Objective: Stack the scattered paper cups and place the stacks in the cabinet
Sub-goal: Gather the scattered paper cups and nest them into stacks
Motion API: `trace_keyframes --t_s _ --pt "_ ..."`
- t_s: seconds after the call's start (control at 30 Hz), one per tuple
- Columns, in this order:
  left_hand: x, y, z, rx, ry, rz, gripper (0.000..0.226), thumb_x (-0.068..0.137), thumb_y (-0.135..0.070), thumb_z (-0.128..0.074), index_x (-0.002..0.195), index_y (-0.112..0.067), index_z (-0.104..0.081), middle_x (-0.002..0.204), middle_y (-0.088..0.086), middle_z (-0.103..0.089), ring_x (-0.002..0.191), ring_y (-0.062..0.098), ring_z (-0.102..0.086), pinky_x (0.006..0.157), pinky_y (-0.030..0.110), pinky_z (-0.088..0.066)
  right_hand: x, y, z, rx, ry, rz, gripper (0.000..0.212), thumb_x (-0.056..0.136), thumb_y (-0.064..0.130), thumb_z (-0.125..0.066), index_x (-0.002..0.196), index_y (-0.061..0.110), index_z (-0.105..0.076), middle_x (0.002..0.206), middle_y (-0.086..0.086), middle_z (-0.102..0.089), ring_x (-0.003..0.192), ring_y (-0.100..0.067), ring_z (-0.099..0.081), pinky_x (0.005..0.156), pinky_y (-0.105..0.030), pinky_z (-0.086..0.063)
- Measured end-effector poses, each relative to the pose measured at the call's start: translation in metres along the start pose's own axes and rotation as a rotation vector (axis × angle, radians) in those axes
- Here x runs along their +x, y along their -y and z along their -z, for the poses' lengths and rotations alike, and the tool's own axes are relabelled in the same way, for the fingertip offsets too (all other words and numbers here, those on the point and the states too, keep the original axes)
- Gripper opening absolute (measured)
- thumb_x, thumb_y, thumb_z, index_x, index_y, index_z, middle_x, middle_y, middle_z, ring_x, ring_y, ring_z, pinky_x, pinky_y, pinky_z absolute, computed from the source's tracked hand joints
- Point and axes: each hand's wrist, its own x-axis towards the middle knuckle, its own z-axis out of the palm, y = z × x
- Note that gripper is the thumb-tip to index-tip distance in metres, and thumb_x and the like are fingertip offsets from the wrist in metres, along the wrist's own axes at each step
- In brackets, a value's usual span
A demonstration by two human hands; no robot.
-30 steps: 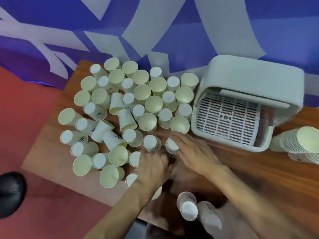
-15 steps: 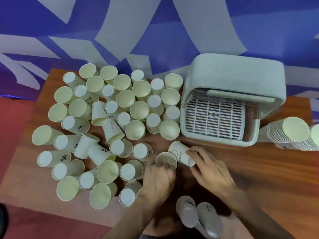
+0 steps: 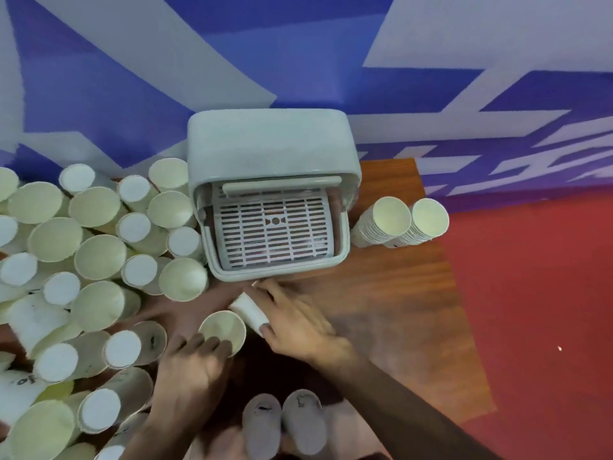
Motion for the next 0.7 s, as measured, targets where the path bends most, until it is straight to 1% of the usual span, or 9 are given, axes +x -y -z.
trace_keyframes --t_s 0.07,0.17,0.27,0.33,0.4,0.47,0.53,0.63,0.7 --pt "0.004 -0.003 -0.001 0.014 -0.001 -0.017 0.028 0.083 -0.029 -0.046 0.059 -0.02 -0.056 0.054 0.004 -0.051 0.053 0.031 -0.052 0.056 0.038 -0.036 -0.003 -0.002 -0.003 0.036 0.023 -0.047 0.076 0.08 0.024 -0.071 0.146 0.025 -0.035 0.14 -0.002 -0.038 0.117 -0.027 -0.055 0.093 -0.047 -0.052" --pt "0.007 -0.011 0.001 0.011 0.017 -0.022 0.03 0.084 -0.031 -0.045 0.058 -0.021 -0.056 0.054 0.004 -0.053 0.055 0.03 -0.054 0.056 0.039 -0.035 -0.01 -0.003 0.001 0.03 -0.037 -0.033 0.038 0.08 0.023 -0.071 0.115 0.018 -0.056 0.131 -0.002 -0.042 0.112 -0.025 -0.053 0.088 -0.046 -0.052" --pt "0.016 -0.023 0.007 0.007 0.018 -0.053 0.023 0.08 -0.029 -0.05 0.059 -0.021 -0.056 0.056 0.002 -0.054 0.057 0.03 -0.054 0.057 0.038 -0.033 -0.029 -0.016 0.001 0.045 -0.068 -0.04 0.018 0.09 0.029 -0.06 0.105 0.02 -0.062 0.114 0.002 -0.06 0.107 -0.022 -0.052 0.086 -0.044 -0.05" --pt "0.026 -0.034 0.013 -0.019 0.011 -0.067 0.017 0.077 -0.028 -0.058 0.062 -0.022 -0.058 0.058 0.0 -0.056 0.06 0.029 -0.054 0.058 0.039 -0.033 -0.052 -0.032 0.004 0.102 -0.134 -0.103 0.014 0.091 0.038 -0.058 0.103 0.03 -0.059 0.103 0.008 -0.066 0.101 -0.017 -0.054 0.086 -0.039 -0.05" --pt "0.038 -0.051 0.018 -0.066 0.002 -0.088 0.012 0.077 -0.026 -0.068 0.067 -0.023 -0.062 0.063 -0.002 -0.058 0.063 0.027 -0.054 0.059 0.039 -0.035 -0.082 -0.053 0.012 0.183 -0.275 -0.198 0.013 0.09 0.039 -0.065 0.095 0.03 -0.058 0.093 0.009 -0.066 0.092 -0.014 -0.056 0.078 -0.034 -0.049" --pt "0.056 -0.074 0.024 -0.107 -0.011 -0.13 0.011 0.08 -0.022 -0.07 0.072 -0.023 -0.063 0.067 -0.003 -0.06 0.065 0.025 -0.055 0.06 0.038 -0.038 -0.11 -0.082 0.021 0.154 -0.435 -0.276 0.014 0.089 0.031 -0.074 0.09 0.025 -0.062 0.086 0.01 -0.064 0.087 -0.013 -0.057 0.072 -0.027 -0.044" --pt "0.081 -0.099 0.03 -0.122 -0.027 -0.16 0.013 0.079 -0.02 -0.074 0.071 -0.023 -0.064 0.068 -0.003 -0.063 0.065 0.024 -0.057 0.057 0.036 -0.041 -0.132 -0.114 0.032 0.069 -0.516 -0.346 0.015 0.085 0.017 -0.078 0.091 0.021 -0.065 0.088 0.01 -0.065 0.088 -0.014 -0.057 0.069 -0.023 -0.04" --pt "0.125 -0.133 0.031 -0.082 -0.026 -0.208 0.023 0.07 -0.018 -0.083 0.061 -0.022 -0.062 0.06 -0.001 -0.059 0.059 0.025 -0.057 0.05 0.032 -0.039 -0.142 -0.155 0.042 -0.004 -0.533 -0.432 0.02 0.082 0.007 -0.077 0.092 0.02 -0.066 0.089 0.008 -0.067 0.087 -0.017 -0.056 0.073 -0.027 -0.043" --pt "0.151 -0.149 0.027 -0.03 -0.014 -0.242 0.023 0.066 -0.017 -0.085 0.06 -0.02 -0.063 0.058 0.0 -0.058 0.058 0.027 -0.056 0.053 0.032 -0.038 -0.139 -0.171 0.045 0.009 -0.533 -0.461 0.02 0.081 0.008 -0.076 0.092 0.021 -0.065 0.09 0.009 -0.067 0.088 -0.018 -0.057 0.071 -0.033 -0.048"
